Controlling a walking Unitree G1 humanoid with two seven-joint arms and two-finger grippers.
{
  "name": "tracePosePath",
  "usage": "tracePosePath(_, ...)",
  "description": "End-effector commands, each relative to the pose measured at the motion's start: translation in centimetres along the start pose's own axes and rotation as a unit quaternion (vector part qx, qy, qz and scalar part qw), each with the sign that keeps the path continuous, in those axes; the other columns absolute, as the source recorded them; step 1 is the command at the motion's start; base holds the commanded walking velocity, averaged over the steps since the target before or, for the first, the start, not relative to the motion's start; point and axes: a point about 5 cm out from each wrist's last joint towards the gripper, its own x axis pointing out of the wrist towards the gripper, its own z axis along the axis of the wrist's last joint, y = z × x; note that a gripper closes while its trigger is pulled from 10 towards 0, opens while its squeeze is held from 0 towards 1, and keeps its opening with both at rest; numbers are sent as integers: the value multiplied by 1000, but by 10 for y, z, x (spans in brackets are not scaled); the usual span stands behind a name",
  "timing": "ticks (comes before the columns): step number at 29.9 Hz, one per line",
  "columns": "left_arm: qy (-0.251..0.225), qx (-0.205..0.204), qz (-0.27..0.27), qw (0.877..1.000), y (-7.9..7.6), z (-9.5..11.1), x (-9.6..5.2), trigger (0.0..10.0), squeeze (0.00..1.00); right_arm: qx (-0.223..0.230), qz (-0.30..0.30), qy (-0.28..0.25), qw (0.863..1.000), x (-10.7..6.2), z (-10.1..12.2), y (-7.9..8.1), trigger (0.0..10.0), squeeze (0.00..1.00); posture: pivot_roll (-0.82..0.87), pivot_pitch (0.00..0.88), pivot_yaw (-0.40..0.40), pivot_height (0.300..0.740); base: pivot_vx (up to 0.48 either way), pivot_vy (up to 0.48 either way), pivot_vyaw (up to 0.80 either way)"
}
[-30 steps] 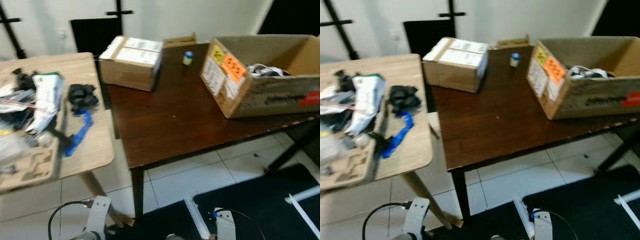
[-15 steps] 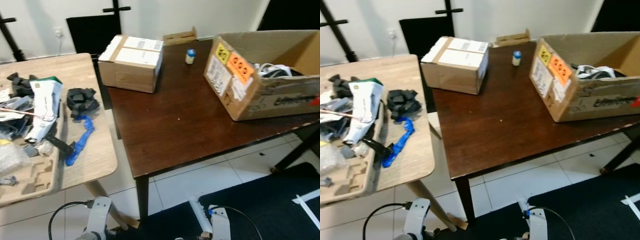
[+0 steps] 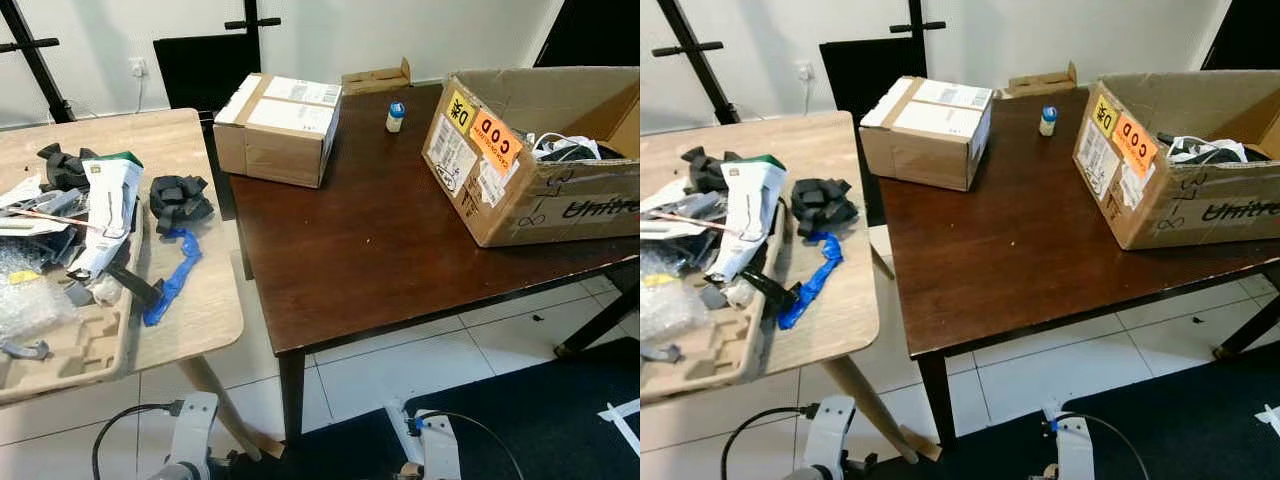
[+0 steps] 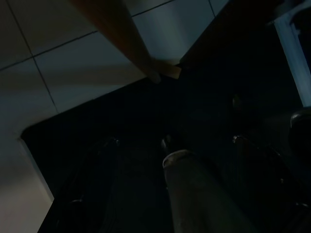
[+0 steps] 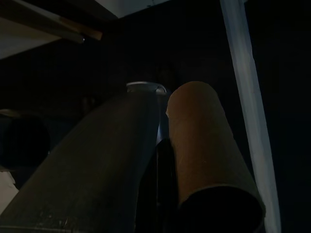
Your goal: Picking trash to rubbish bin
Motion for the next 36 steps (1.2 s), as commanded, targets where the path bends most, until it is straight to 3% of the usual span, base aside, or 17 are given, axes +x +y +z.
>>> tracePosePath(1, 13, -11, 1, 1000, -2, -9, -1, 10000, 8, -2, -4, 11, 1000, -1, -7, -3, 10000, 0, -20, 157, 20, 740, 0, -304, 0)
tracePosePath(36, 6, -26, 3, 1000, -2, -5, 0, 10000, 55, -16, -4, 0, 1000, 0, 0, -2, 10000, 0, -20, 159, 18, 740, 0, -306, 0)
